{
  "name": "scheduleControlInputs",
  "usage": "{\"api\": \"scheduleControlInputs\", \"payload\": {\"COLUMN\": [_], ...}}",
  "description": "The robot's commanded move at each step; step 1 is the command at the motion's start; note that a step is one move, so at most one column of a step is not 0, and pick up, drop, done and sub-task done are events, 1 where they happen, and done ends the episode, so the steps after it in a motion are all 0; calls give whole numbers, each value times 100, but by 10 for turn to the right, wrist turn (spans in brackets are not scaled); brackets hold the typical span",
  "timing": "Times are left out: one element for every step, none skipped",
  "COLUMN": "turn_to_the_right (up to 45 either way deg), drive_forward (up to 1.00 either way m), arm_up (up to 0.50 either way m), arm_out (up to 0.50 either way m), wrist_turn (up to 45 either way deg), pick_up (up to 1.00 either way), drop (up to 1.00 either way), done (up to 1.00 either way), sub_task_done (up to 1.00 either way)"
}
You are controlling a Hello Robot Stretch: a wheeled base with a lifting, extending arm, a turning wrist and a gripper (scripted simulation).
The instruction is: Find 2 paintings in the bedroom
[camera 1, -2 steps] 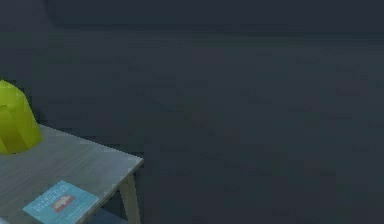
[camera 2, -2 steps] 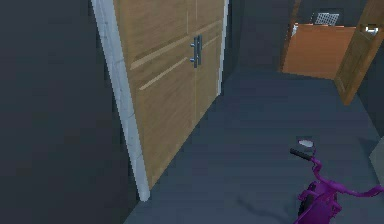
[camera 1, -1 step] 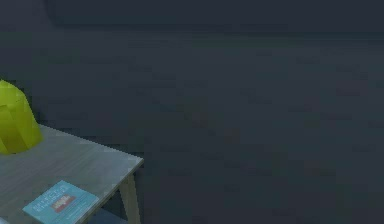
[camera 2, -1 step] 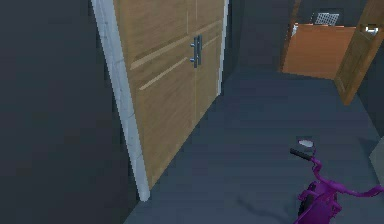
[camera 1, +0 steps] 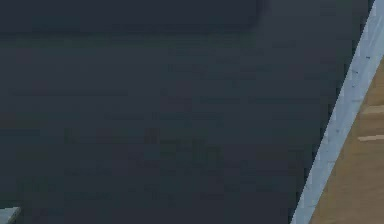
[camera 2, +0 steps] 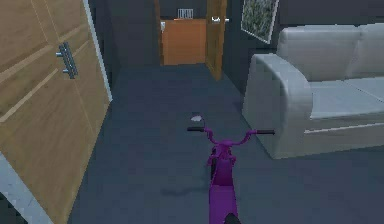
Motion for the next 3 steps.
{"api": "scheduleControlInputs", "payload": {"turn_to_the_right": [-120,240,-120], "drive_forward": [0,0,0], "arm_up": [0,0,0], "arm_out": [0,0,0], "wrist_turn": [0,0,0], "pick_up": [0,0,0], "drop": [0,0,0], "done": [0,0,0], "sub_task_done": [0,0,0]}}
